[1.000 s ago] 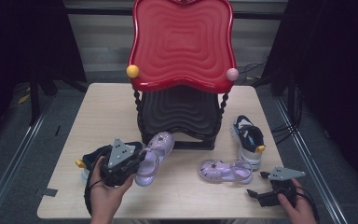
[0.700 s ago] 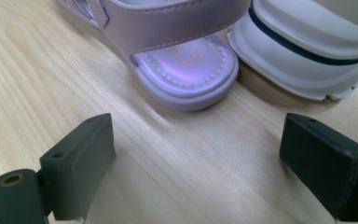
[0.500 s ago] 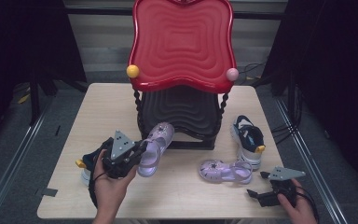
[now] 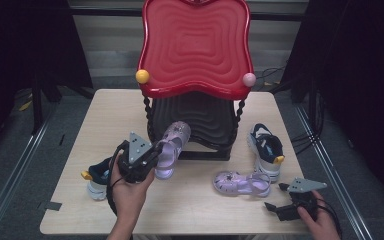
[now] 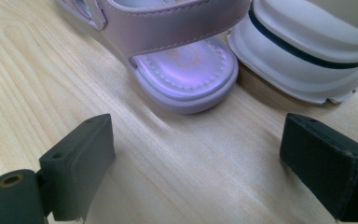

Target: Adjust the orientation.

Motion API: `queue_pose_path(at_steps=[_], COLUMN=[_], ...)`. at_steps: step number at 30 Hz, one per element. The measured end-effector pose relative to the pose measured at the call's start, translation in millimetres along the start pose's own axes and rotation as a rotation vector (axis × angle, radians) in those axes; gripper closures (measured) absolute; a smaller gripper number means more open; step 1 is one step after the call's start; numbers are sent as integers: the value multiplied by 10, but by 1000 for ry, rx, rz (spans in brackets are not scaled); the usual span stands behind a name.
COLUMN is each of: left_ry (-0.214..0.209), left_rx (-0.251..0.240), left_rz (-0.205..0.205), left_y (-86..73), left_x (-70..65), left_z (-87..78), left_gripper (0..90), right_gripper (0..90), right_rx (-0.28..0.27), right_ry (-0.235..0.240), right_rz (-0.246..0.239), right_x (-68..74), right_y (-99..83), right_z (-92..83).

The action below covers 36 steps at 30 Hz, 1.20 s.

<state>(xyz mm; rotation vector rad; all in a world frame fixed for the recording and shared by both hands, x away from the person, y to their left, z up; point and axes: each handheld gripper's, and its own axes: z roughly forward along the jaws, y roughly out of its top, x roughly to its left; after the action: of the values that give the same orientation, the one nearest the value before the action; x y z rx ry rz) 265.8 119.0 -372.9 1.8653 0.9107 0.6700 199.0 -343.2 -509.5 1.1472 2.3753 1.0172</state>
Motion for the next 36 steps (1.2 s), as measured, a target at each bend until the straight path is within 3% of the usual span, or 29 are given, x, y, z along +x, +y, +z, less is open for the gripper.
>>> queue_pose_path(at_steps=[18, 34, 36], left_ry=[48, 130, 146], left_rx=[-55, -113, -128], left_rz=[-55, -84, -104], left_y=[132, 251, 239], left_x=[11, 43, 37], left_z=[186, 425, 456], left_gripper=[825, 825, 825], right_gripper=[92, 92, 92], right_rx=[-2, -2, -2], right_ry=[3, 4, 4], right_rz=[-2, -2, -2], right_x=[-10, -10, -10], right_y=[9, 8, 8], right_z=[11, 11, 11])
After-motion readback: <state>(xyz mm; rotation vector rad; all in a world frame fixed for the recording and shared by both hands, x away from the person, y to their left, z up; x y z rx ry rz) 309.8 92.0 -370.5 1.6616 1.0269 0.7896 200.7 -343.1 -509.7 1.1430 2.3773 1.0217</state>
